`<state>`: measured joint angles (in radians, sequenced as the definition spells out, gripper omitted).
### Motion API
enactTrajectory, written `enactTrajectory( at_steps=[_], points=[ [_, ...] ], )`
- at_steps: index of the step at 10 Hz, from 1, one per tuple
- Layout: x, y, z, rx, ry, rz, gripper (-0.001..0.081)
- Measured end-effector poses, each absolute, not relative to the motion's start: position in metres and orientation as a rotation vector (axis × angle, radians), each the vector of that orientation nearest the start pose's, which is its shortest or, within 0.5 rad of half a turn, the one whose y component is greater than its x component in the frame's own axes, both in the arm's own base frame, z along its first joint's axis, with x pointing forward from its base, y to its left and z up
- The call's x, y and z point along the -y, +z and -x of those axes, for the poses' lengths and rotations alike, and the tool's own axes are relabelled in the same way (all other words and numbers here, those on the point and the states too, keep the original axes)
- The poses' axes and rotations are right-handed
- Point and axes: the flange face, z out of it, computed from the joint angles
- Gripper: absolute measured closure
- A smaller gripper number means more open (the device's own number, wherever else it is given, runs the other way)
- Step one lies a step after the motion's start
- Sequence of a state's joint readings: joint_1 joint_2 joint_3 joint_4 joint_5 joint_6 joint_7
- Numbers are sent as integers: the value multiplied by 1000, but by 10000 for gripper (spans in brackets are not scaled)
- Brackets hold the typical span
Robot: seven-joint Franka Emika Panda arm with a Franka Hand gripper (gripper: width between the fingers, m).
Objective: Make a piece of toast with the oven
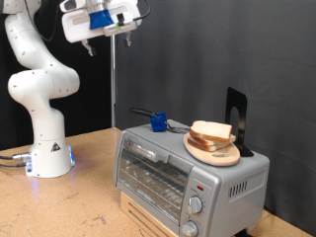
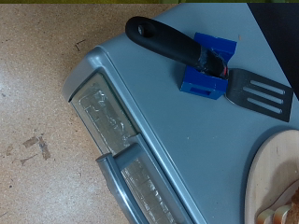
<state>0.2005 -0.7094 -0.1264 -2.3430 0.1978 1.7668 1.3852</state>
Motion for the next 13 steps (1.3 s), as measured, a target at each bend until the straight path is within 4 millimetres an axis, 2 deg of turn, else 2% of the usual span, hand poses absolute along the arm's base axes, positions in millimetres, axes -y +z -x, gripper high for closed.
enactTrajectory(
  at_steps=[1, 2, 6, 8, 10, 11, 13],
  points=[
    [-31, 592, -346, -1777, 140, 2227, 124],
    [-32, 593, -345, -1732, 150, 2235, 124],
    [-33, 588, -353, -1126, 147, 2417, 124],
    [-32, 586, -351, -1156, 181, 2412, 124],
    [-33, 583, -351, -959, 208, 2459, 124],
    [-33, 582, -355, -898, 199, 2447, 124],
    [-35, 575, -369, -924, 162, 2394, 124]
  ],
)
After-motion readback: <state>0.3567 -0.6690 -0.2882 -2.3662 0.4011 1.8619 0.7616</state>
